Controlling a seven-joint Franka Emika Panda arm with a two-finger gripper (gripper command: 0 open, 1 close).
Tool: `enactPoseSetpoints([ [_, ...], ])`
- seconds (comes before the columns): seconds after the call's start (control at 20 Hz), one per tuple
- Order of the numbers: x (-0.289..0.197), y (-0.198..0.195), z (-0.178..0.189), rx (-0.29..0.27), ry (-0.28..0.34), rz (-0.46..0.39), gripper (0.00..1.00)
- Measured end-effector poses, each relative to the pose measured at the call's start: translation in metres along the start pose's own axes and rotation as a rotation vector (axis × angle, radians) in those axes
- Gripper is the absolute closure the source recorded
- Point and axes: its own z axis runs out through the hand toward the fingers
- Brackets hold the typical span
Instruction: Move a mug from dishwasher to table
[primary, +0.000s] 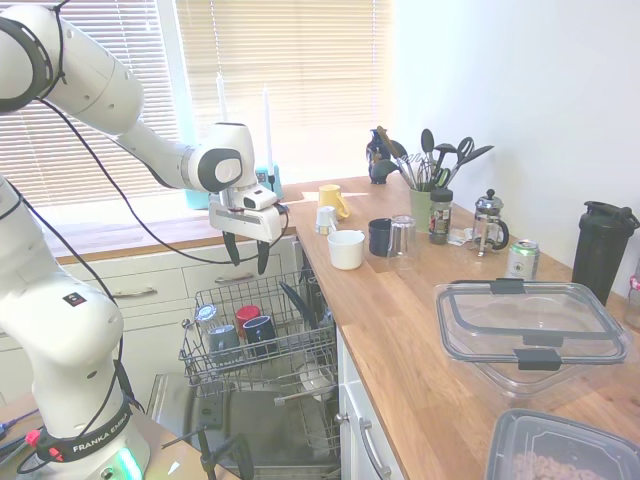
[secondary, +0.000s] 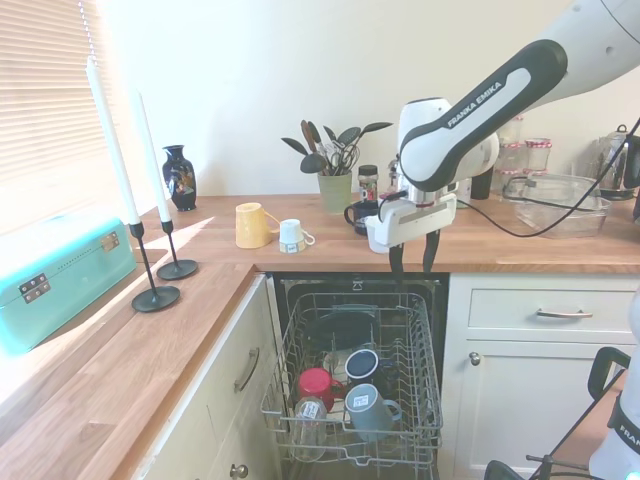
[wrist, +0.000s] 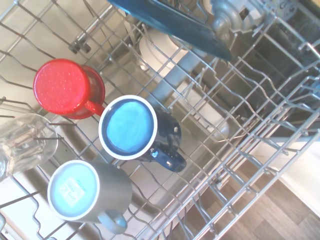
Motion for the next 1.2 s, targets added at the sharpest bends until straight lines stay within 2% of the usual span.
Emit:
enactPoseSetpoints([
  [0.25,-0.007,-0.004,0.005,-0.004,0.012,-0.014,0.0],
  [0.4,-0.021,-0.016,0.019,-0.028,0.034,-0.062,0.0],
  [0.55,-0.032,-0.028,0.045,-0.078,0.048,-0.123,0.0],
  [0.8,-0.039,-0.04,0.093,-0.2,0.062,-0.236,0.0],
  [1.05,-0.031,-0.06,0.117,-0.276,0.095,-0.299,0.0],
  [1.2,-0.021,-0.067,0.131,-0.308,0.09,-0.319,0.0],
])
